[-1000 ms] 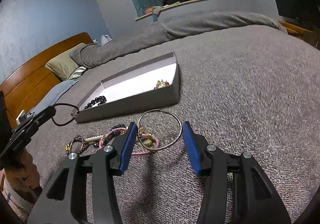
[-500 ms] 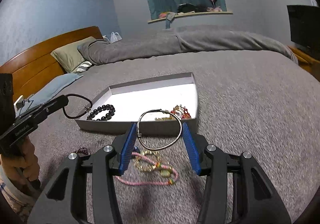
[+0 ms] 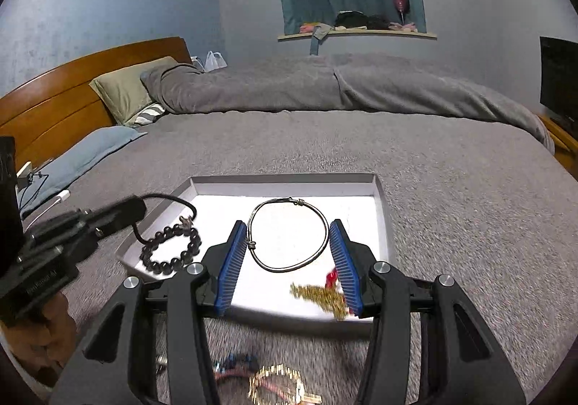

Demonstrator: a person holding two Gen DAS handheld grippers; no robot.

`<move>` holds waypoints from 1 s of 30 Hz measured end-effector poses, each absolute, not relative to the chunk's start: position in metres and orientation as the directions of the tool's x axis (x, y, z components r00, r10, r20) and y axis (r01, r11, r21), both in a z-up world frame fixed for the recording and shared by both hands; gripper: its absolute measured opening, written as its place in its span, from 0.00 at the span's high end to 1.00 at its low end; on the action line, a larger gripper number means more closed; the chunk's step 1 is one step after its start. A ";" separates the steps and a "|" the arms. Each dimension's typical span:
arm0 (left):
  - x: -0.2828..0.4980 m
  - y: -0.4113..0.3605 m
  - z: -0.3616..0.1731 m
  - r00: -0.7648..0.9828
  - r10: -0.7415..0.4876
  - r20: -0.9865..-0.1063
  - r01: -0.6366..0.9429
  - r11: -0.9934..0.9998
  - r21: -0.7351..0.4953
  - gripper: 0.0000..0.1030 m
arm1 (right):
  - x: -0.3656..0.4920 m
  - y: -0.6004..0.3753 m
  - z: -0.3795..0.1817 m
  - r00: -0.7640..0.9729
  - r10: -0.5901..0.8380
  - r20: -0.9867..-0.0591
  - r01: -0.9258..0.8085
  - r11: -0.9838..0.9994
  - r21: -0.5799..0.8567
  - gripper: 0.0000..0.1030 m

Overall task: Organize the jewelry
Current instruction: 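Grasp the black hair tie with the left tool while the right tool grasps the silver bangle, then drop the hair tie and bangle into the tray, opening both tools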

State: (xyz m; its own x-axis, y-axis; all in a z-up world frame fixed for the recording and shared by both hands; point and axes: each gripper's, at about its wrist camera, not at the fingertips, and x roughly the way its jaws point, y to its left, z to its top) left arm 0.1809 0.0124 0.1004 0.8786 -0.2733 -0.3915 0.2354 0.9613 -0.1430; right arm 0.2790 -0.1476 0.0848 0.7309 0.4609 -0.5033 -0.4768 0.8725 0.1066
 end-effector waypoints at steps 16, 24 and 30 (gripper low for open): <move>0.218 0.017 0.069 0.837 -0.193 -0.513 0.158 0.981 -0.111 0.96 | 0.310 -0.128 0.050 0.691 0.402 -0.601 -0.456 0.887 0.070 0.54; 0.229 0.017 0.058 0.799 -0.191 -0.570 0.154 0.982 -0.113 0.96 | 0.313 -0.118 0.041 0.673 0.367 -0.642 -0.460 0.888 0.026 0.54; 0.231 0.016 0.054 0.784 -0.181 -0.593 0.148 0.983 -0.105 0.94 | 0.313 -0.114 0.036 0.666 0.349 -0.659 -0.460 0.888 0.005 0.54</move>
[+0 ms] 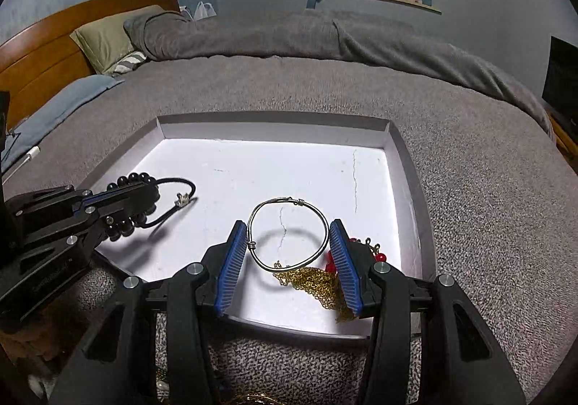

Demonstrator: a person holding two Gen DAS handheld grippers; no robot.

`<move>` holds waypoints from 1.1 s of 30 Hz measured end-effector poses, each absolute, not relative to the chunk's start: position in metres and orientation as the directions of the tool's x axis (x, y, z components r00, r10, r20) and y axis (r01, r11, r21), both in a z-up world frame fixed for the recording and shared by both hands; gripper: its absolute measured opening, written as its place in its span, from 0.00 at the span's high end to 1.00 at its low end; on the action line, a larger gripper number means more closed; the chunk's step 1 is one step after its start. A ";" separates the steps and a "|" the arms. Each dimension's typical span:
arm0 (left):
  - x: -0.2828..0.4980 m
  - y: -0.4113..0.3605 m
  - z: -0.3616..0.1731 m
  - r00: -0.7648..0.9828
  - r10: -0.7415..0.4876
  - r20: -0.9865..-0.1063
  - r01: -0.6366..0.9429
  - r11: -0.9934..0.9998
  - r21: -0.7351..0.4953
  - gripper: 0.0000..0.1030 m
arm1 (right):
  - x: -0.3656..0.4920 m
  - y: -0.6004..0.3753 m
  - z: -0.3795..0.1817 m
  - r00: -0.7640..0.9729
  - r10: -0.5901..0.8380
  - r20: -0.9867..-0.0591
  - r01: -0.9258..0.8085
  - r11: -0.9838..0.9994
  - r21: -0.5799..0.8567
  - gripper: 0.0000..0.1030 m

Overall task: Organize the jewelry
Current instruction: 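Drop the hair tie and bangle into the tray, opening both tools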

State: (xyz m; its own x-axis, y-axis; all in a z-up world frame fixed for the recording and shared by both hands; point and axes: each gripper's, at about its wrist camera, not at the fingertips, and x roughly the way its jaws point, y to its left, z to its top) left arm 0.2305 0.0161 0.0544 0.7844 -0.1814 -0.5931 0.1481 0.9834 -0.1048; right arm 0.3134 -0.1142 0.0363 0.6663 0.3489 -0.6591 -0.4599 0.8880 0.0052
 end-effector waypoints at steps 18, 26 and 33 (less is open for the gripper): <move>0.182 0.022 0.078 0.876 -0.160 -0.456 0.130 0.987 -0.095 0.22 | 0.265 -0.170 0.056 0.753 0.411 -0.514 -0.439 0.895 0.073 0.44; 0.153 0.021 0.073 0.849 -0.183 -0.495 0.163 0.983 -0.084 0.22 | 0.238 -0.206 0.052 0.763 0.386 -0.518 -0.405 0.911 0.081 0.39; 0.117 0.018 0.062 0.831 -0.201 -0.519 0.201 0.978 -0.057 0.22 | 0.220 -0.223 0.045 0.750 0.385 -0.538 -0.395 0.913 0.102 0.39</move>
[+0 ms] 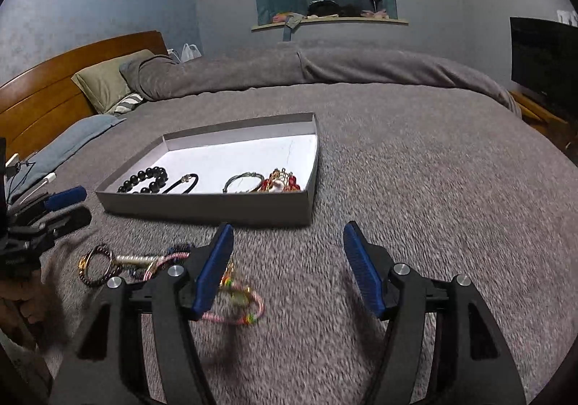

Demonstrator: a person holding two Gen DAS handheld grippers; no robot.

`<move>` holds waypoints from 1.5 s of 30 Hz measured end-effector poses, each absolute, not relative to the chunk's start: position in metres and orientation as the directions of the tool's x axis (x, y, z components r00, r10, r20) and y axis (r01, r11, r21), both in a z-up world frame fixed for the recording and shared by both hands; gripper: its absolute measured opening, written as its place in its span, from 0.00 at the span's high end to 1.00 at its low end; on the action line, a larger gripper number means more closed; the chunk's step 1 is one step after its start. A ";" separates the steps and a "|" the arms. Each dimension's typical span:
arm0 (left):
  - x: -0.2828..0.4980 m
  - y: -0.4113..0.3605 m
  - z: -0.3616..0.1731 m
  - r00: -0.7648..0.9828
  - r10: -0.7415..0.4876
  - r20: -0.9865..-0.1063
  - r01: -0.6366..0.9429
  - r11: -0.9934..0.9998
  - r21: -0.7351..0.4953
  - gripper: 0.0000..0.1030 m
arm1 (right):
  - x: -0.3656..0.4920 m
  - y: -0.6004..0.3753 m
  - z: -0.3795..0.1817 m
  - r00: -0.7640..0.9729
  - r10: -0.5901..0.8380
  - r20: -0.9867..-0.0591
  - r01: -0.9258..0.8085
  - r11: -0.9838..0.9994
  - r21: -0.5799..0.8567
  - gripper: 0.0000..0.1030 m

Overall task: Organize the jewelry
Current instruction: 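Drop the hair tie and bangle into the tray, opening both tools, then grasp the pearl strand with the left tool while the right tool grasps the pink cord bracelet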

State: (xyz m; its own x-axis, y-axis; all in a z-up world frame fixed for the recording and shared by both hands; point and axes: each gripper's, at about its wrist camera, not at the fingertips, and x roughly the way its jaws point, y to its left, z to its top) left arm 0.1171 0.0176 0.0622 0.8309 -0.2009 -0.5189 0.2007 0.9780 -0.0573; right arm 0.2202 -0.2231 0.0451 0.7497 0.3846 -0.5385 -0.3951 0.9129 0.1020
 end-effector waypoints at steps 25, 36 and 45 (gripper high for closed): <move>0.101 0.030 0.041 0.826 -0.161 -0.541 0.142 0.987 -0.077 0.22 | 0.169 -0.183 0.033 0.685 0.444 -0.578 -0.508 0.859 0.058 0.40; 0.101 0.038 0.041 0.832 -0.140 -0.537 0.105 0.990 -0.096 0.22 | 0.176 -0.139 0.014 0.589 0.413 -0.695 -0.594 0.804 -0.025 0.62; 0.101 0.036 0.041 0.832 -0.145 -0.536 0.114 0.989 -0.091 0.22 | 0.170 -0.170 0.020 0.630 0.439 -0.641 -0.546 0.837 0.036 0.98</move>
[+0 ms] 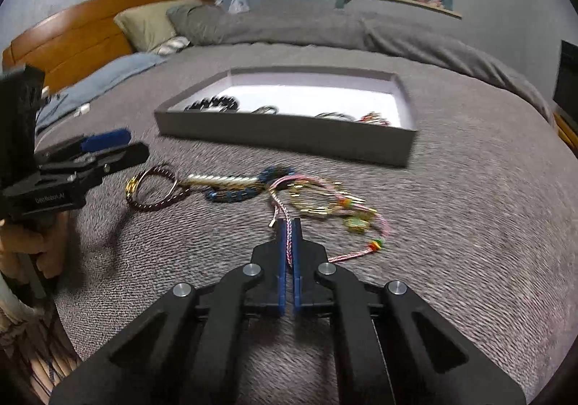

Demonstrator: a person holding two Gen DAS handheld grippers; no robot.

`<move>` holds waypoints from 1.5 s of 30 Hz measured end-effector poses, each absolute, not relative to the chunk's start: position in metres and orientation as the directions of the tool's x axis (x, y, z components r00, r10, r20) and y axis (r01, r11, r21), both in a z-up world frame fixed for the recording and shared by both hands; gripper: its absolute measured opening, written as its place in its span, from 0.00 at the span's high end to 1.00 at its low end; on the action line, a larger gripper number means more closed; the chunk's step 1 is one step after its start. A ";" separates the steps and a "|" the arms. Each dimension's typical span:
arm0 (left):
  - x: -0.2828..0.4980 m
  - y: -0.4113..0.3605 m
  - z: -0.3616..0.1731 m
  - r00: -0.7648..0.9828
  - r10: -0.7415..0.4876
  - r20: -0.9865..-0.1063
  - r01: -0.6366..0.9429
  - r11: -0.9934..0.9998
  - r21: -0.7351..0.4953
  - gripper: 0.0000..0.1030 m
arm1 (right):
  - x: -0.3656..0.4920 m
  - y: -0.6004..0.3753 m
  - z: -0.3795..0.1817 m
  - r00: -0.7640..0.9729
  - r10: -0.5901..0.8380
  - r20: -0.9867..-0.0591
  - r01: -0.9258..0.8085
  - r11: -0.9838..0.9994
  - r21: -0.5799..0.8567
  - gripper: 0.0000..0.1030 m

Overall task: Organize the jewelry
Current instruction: 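Grasp the pearl strand with the left tool while the right tool grasps the pink cord bracelet, then lift the pearl strand and pink cord bracelet and carry them toward the tray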

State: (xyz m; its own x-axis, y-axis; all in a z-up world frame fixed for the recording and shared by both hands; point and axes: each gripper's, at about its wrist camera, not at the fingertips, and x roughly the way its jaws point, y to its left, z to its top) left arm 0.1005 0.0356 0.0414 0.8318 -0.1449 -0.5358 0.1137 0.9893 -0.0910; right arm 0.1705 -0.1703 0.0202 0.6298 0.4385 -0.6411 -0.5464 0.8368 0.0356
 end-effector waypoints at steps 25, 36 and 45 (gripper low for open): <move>0.150 -0.030 0.026 0.640 -0.366 -0.676 0.467 0.883 -0.036 0.79 | 0.192 -0.257 0.011 0.636 0.456 -0.622 -0.387 0.886 0.255 0.98; 0.138 -0.035 0.028 0.669 -0.336 -0.663 0.454 0.891 0.007 0.92 | 0.198 -0.258 0.004 0.608 0.477 -0.635 -0.384 0.877 0.290 0.98; 0.126 -0.017 0.048 0.659 -0.425 -0.621 0.424 0.891 -0.161 0.92 | 0.203 -0.262 0.001 0.587 0.495 -0.641 -0.378 0.867 0.324 0.98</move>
State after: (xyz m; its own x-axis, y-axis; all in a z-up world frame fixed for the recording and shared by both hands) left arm 0.1256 -0.0172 0.0479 0.6587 -0.4253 -0.6207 0.4235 0.8914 -0.1613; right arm 0.2028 -0.2617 0.0014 0.5868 0.4953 -0.6406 -0.3780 0.8672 0.3242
